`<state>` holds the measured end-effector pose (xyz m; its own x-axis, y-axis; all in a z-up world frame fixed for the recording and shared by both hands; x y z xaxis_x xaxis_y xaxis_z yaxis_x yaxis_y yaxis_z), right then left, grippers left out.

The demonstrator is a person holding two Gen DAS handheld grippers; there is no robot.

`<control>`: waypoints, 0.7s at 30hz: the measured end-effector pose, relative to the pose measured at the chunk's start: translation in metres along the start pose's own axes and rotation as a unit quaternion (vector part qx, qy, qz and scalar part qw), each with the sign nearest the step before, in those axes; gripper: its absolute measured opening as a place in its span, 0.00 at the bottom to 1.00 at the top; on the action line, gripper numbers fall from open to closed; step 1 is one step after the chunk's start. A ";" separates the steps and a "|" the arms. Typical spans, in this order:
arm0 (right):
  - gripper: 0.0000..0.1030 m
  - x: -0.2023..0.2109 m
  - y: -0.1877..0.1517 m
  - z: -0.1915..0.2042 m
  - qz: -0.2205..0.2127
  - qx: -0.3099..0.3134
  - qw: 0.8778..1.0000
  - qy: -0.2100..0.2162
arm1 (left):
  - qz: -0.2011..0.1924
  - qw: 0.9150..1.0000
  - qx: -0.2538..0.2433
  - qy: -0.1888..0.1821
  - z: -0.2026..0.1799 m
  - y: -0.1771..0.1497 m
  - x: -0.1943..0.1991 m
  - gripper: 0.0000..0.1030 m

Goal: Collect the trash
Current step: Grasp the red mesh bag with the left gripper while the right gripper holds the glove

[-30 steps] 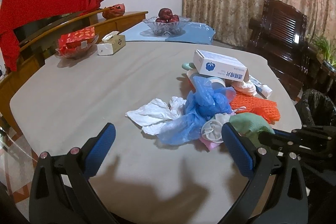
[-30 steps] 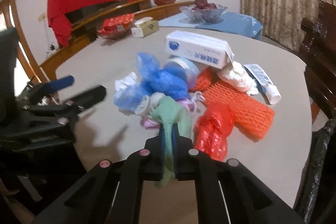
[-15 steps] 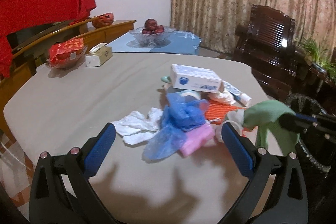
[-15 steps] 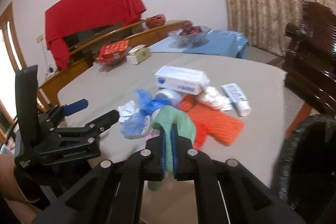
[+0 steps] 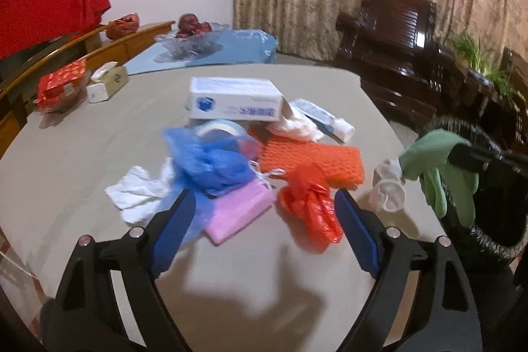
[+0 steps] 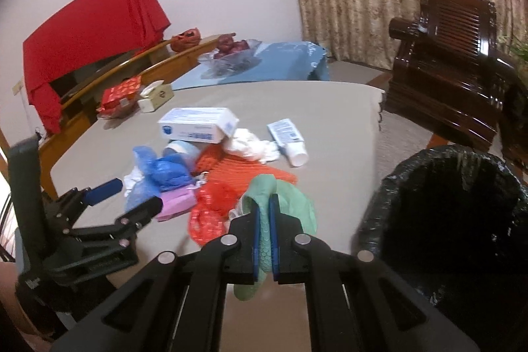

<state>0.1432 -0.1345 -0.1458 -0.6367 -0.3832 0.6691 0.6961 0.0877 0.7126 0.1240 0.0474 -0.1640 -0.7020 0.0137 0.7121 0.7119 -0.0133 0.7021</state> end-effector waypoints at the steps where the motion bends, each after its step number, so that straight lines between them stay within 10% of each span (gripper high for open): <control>1: 0.05 -0.003 0.000 -0.004 0.001 -0.002 1.000 -0.003 | 0.004 1.000 -0.003 -0.001 -0.004 -0.002 -0.004 0.78; 9: 0.05 -0.013 -0.010 -0.020 0.014 -0.021 1.000 -0.004 | 0.047 0.999 -0.027 -0.005 -0.033 -0.010 -0.041 0.62; 13: 0.05 -0.015 -0.011 -0.023 0.017 -0.026 1.000 -0.005 | 0.072 0.997 -0.036 -0.018 -0.041 -0.014 -0.054 0.33; 21: 0.05 -0.007 -0.008 -0.023 0.006 -0.024 1.000 -0.005 | 0.050 0.998 -0.036 -0.029 -0.040 -0.009 -0.037 0.11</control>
<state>0.1496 -0.1541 -0.1607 -0.6318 -0.3727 0.6796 0.7186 0.0470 0.6939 0.1426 0.0071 -0.1970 -0.6241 0.0658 0.7786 0.7734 -0.0901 0.6275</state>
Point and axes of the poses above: each gripper's, at about its wrist camera, not at the fingertips, and x roughly against the way its jaws point, z to its left, y to its top, the point moved 3 cm from there along -x, roughly the way its jaws point, and after that the axes turned 4 degrees about z, right-handed, at the moved point
